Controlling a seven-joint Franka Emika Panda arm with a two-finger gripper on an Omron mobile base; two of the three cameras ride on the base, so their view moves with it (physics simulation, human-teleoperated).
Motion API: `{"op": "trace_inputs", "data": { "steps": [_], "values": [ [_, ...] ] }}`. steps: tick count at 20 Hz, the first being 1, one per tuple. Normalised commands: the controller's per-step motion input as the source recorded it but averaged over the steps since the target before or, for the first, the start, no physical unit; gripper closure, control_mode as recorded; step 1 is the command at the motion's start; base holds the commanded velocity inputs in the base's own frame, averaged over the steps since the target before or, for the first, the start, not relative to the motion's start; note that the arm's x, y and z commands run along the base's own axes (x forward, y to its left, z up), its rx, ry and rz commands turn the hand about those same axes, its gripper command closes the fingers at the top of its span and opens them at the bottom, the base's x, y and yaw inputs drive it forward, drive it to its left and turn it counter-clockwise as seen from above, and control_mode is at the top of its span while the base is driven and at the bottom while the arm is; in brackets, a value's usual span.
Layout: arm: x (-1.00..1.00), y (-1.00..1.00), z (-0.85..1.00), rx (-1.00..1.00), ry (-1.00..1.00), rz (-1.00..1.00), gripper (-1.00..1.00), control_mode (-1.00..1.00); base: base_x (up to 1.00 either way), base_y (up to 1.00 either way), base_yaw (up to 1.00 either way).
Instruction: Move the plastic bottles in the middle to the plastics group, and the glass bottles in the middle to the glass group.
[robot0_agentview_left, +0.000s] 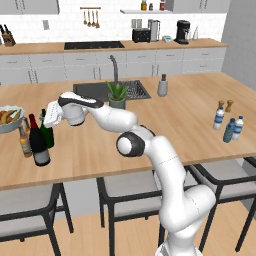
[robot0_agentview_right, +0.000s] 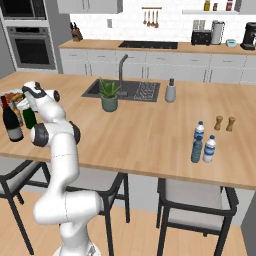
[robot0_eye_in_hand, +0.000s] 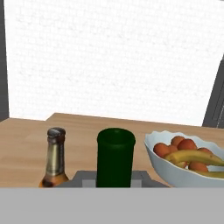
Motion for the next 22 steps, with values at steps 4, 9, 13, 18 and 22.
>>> {"op": "trace_inputs", "data": {
  "steps": [4, 9, 13, 18, 22],
  "values": [
    [0.00, 0.00, 0.00, 0.00, 0.00, 0.00, 1.00, -1.00, 0.00, 0.00, 0.00],
    [0.00, 0.00, 0.00, 0.00, 0.00, 0.00, -1.00, -1.00, 0.00, 0.00, 0.00],
    [0.00, 0.00, 0.00, 0.00, 0.00, 0.00, -1.00, -1.00, 0.00, 0.00, 0.00],
    [0.00, 0.00, 0.00, 0.00, 0.00, 0.00, -1.00, -1.00, 0.00, 0.00, 0.00],
    [0.00, 0.00, 0.00, 0.00, 0.00, 0.00, -1.00, -1.00, 0.00, 0.00, 0.00]
  ]
}}
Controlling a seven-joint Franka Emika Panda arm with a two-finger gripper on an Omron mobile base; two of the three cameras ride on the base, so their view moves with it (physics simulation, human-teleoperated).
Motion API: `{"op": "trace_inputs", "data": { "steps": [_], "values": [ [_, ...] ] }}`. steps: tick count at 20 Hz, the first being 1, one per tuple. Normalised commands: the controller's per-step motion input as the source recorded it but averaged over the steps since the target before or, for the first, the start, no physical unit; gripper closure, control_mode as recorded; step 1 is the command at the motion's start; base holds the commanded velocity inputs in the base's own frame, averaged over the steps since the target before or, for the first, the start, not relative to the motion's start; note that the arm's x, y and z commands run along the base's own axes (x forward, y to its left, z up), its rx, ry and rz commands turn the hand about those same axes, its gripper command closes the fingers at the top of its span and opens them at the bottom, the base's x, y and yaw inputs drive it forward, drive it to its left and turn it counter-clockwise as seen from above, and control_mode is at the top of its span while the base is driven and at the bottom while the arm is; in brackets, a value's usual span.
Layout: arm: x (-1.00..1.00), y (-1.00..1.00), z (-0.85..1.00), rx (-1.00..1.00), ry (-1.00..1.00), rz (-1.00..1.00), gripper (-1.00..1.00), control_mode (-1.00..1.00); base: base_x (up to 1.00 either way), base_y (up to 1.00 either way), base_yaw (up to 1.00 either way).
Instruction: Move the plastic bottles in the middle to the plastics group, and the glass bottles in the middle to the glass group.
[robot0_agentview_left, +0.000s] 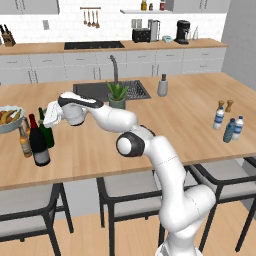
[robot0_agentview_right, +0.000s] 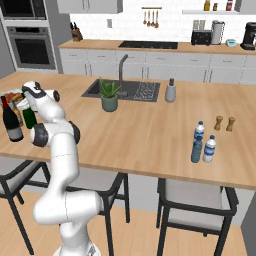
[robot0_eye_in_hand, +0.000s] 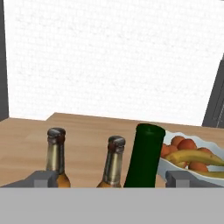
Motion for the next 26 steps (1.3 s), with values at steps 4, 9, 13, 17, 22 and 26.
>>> {"op": "trace_inputs", "data": {
  "steps": [4, 9, 13, 17, 22, 26],
  "values": [
    [0.00, -0.19, 0.04, 0.00, 0.00, -0.01, -1.00, -1.00, 0.00, 0.00, 0.00],
    [-0.06, -0.50, 0.28, 0.00, 0.00, -0.03, -1.00, -1.00, 0.00, 0.00, 0.00],
    [-0.17, -0.51, 0.26, 0.00, 0.00, -0.06, -1.00, -1.00, 0.00, 0.00, 0.00],
    [-0.21, -0.57, 0.14, 0.00, 0.00, -0.10, -1.00, -1.00, 0.00, 0.00, 0.00],
    [-0.42, -0.72, 0.22, 0.05, 0.00, -0.13, -1.00, -1.00, 0.00, 0.00, 0.00],
    [-0.68, -0.72, 0.51, 0.07, 0.00, -0.20, -1.00, -1.00, 0.00, 0.00, 0.00]
  ]
}}
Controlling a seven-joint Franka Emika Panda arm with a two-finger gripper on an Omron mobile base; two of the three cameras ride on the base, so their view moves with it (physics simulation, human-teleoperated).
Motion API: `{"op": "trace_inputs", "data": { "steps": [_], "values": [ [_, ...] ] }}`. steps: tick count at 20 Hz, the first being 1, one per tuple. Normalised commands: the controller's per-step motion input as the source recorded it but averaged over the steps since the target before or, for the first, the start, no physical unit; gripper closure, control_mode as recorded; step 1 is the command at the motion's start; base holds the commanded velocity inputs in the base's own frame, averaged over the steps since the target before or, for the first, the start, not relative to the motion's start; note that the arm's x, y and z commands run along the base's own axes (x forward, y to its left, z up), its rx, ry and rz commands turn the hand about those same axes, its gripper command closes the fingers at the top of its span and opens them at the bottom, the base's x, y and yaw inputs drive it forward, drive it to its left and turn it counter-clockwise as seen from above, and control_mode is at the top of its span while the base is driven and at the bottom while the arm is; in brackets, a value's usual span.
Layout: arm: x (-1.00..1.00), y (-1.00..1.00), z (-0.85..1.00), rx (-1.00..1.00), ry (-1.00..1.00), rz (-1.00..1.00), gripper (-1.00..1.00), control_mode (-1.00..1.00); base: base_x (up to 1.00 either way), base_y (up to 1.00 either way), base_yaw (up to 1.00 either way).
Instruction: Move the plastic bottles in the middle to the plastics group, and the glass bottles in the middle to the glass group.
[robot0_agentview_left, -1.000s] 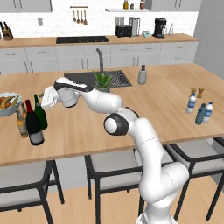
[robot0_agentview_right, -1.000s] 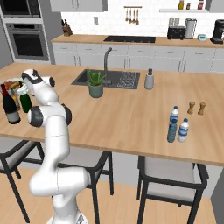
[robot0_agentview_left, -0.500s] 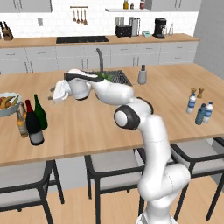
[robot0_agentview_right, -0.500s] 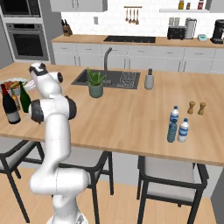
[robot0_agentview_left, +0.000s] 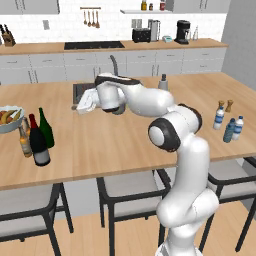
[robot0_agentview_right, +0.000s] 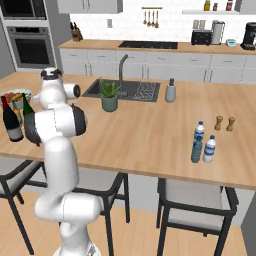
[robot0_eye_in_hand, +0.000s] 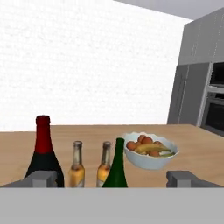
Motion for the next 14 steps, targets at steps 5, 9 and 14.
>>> {"op": "trace_inputs", "data": {
  "steps": [5, 9, 14],
  "values": [
    [-0.77, -0.63, 0.61, 0.06, 0.00, -0.26, -1.00, -1.00, 0.00, 0.00, 0.00],
    [-0.63, -0.60, 0.64, 0.03, 0.03, -0.28, -1.00, -1.00, 0.00, 0.00, 0.00],
    [-0.52, -0.61, 0.61, 0.00, 0.06, -0.29, -1.00, -1.00, 0.00, 0.00, 0.00]
  ]
}}
